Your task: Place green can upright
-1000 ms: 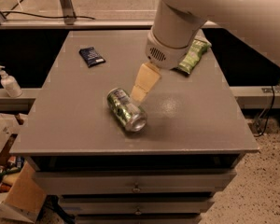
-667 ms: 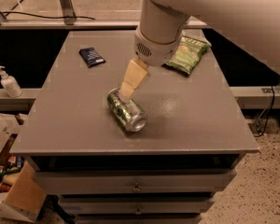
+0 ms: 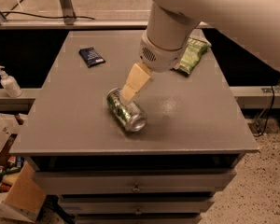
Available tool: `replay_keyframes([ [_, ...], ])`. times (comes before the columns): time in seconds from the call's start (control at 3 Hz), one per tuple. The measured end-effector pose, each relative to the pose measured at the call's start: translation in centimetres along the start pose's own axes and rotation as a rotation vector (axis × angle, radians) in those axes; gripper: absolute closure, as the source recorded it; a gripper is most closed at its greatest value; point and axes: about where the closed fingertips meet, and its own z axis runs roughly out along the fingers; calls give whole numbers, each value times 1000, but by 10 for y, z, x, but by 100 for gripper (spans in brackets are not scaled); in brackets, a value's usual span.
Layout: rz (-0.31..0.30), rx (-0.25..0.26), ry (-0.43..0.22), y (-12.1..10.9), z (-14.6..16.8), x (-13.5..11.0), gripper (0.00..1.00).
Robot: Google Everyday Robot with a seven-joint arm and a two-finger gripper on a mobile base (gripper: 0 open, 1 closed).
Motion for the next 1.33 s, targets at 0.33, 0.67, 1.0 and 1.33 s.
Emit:
replay_keyframes([
  [0.33,81,-30,-18,18,3,-3,0],
  [0.67,128,-38,-23,32,4,-13,0],
  [1.0,131,-39,-22,41,11,-29,0],
  [1.33,79,-41,-15,58,32,-59,0],
])
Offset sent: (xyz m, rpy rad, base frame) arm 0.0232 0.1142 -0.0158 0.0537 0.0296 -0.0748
